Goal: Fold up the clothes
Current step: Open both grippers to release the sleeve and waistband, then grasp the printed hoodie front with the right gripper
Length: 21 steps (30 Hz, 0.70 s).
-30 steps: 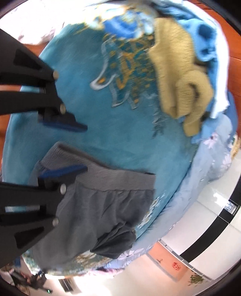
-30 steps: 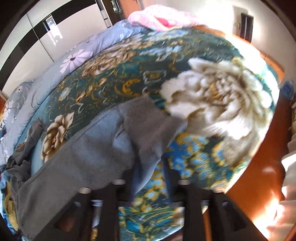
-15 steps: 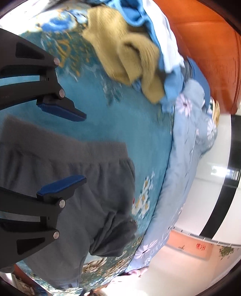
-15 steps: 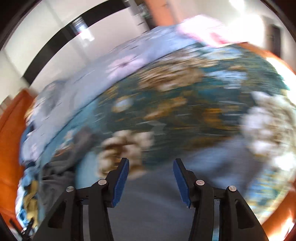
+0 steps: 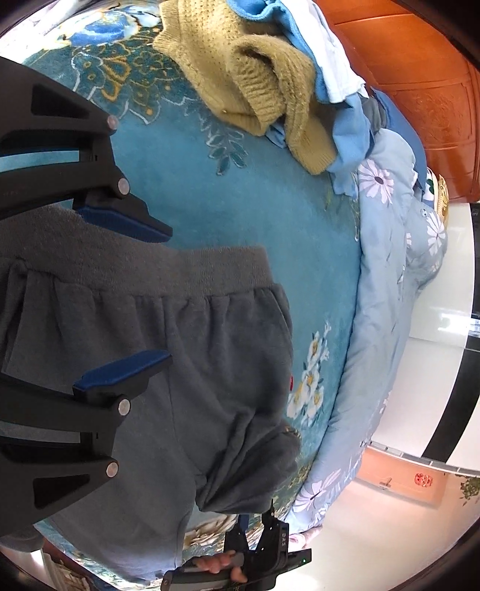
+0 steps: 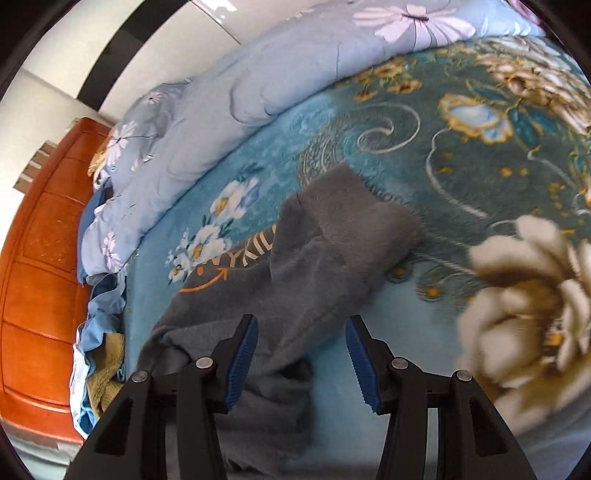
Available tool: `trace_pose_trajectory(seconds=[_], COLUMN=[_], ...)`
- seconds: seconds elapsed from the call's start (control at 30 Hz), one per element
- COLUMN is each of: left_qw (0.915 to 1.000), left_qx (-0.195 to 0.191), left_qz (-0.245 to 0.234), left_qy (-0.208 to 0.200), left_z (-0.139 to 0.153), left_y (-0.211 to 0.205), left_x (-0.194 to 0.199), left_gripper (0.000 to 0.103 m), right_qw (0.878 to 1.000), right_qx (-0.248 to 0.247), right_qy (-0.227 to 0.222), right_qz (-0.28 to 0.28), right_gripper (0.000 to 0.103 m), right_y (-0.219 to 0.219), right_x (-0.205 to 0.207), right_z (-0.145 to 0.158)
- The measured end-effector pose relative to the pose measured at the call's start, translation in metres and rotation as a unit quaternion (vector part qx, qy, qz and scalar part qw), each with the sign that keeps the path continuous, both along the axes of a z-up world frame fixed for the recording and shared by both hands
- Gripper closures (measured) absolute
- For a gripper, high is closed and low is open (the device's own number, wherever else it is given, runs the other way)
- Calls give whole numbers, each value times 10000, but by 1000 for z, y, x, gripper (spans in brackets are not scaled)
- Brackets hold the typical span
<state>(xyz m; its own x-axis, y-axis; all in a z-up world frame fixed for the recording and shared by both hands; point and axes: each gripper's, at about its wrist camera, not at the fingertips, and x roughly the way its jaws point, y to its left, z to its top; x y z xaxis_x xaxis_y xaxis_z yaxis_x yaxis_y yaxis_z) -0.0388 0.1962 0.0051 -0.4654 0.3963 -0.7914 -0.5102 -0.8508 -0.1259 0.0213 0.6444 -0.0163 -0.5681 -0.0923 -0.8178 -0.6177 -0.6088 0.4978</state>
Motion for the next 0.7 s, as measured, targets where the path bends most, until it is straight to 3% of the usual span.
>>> trace_pose_trajectory(seconds=[0.07,0.13,0.2,0.3,0.43,0.6,0.7], left_qw=[10000,10000,9999,9999,9999,9998,9996], left_qx=[-17,-15,1,-47,-67,-160,-204], left_qz=[31,58,80,81,106,148,156], left_qy=[-20,-45,-78,-73,-81,-49,-66], left_z=[-1,-2,-2,-3,-3,-4,-5], left_y=[-1,-2,-3,-1,0,4,8], left_x=[-1,-2,-3,-4,-6,-12,-15], left_gripper=[41,41,41,41,41,41,41], right_qw=[10000,9999,9995,9974,9877,9559,9405], right_qx=[-36,49,227,648,1527,2863,3199], right_qy=[-42,-102,-211,-301,-298,-580,-696], right_qz=[-60,-70,-33,125,173,-292,-906], right_gripper=[51,66,99,99,99,99,99], right_y=[2,3,2,6,34,98,140], right_x=[-5,-9,-13,-10,12,68,117], right_z=[-5,-6,-6,4,38,88,99])
